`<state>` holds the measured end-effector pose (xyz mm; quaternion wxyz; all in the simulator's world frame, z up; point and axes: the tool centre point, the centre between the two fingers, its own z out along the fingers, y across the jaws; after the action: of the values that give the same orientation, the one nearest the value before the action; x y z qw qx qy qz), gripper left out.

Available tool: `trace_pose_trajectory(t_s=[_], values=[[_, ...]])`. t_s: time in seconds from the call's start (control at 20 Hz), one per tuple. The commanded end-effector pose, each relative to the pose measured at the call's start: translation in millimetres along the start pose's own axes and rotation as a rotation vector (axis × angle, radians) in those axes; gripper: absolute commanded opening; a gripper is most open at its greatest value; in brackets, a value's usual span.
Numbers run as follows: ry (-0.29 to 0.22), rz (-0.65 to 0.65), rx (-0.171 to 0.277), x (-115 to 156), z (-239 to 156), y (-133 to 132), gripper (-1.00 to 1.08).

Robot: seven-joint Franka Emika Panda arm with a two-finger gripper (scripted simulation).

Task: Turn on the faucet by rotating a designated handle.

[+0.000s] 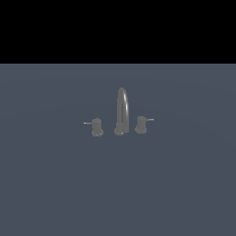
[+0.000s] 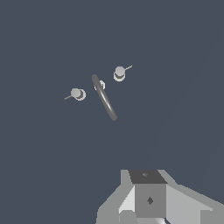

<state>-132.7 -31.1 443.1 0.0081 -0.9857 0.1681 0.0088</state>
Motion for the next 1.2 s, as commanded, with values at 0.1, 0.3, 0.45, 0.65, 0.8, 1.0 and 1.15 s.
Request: trace_pose_trajectory(t_s=[0.1,0.3,0.45,0.65,0.8,1.0,1.15], values=[[-0.005,0.11,0.017,36.3,22.6,-6.5,-1.0],[-0.01,0.209,0.028,67.4,46.1,-10.7,-1.0],[-0.013,0.285,0.034,89.9,65.7,-12.9,-1.0],[-0.016,0.386,0.04,118.6,94.5,-14.4,-1.0],[-0.017,0.463,0.042,138.9,118.0,-14.6,-1.0],[-0.018,0.566,0.042,164.1,151.6,-13.3,-1.0],[-0.017,0.643,0.041,181.5,178.5,-11.3,-1.0]])
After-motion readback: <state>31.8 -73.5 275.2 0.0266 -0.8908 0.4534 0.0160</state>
